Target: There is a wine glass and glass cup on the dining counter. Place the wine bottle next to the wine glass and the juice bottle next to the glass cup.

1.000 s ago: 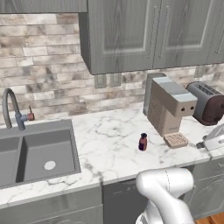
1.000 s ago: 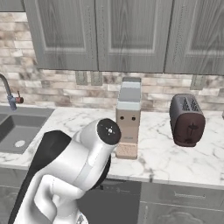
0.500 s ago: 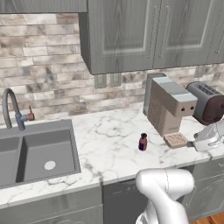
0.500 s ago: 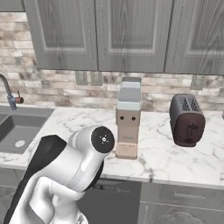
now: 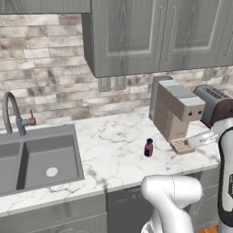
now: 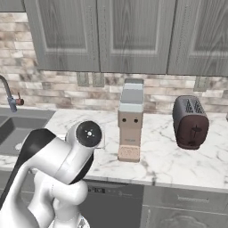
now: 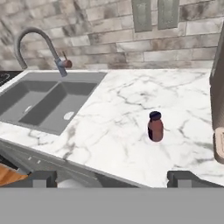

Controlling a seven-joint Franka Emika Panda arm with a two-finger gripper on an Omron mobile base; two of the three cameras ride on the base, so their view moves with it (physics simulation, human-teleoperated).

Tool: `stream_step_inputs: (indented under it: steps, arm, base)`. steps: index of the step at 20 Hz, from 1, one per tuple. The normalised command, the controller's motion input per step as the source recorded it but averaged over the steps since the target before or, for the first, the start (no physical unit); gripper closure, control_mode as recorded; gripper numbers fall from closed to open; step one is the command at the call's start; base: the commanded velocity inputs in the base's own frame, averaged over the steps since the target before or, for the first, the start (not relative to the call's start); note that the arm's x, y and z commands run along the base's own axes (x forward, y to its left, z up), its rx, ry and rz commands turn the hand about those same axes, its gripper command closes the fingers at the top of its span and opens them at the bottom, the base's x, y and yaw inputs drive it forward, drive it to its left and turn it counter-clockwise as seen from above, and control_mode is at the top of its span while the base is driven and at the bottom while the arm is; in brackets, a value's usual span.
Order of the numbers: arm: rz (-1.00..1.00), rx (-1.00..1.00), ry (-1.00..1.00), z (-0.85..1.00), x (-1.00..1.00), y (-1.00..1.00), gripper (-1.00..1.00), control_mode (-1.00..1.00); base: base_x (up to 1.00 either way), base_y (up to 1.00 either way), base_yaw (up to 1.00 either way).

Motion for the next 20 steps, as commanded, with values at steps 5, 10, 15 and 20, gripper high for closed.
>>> stream_step_inputs:
  steps: [5, 10, 15, 20]
  arm:
    - [-0.24, 0.0, 0.14, -0.1, 0.1, 0.09, -1.0, -1.0]
    - [-0.23, 0.0, 0.21, -0.18, 0.14, 0.13, -1.0, -1.0]
    - [-0.2, 0.02, 0.21, -0.14, 0.16, 0.13, -1.0, -1.0]
    - [-0.16, 0.0, 0.1, -0.21, 0.13, 0.12, -1.0, -1.0]
  base:
    - [0.0, 0.0, 0.0]
    - [0.0, 0.0, 0.0]
    - [0.0, 0.0, 0.0]
    - [0.0, 0.0, 0.0]
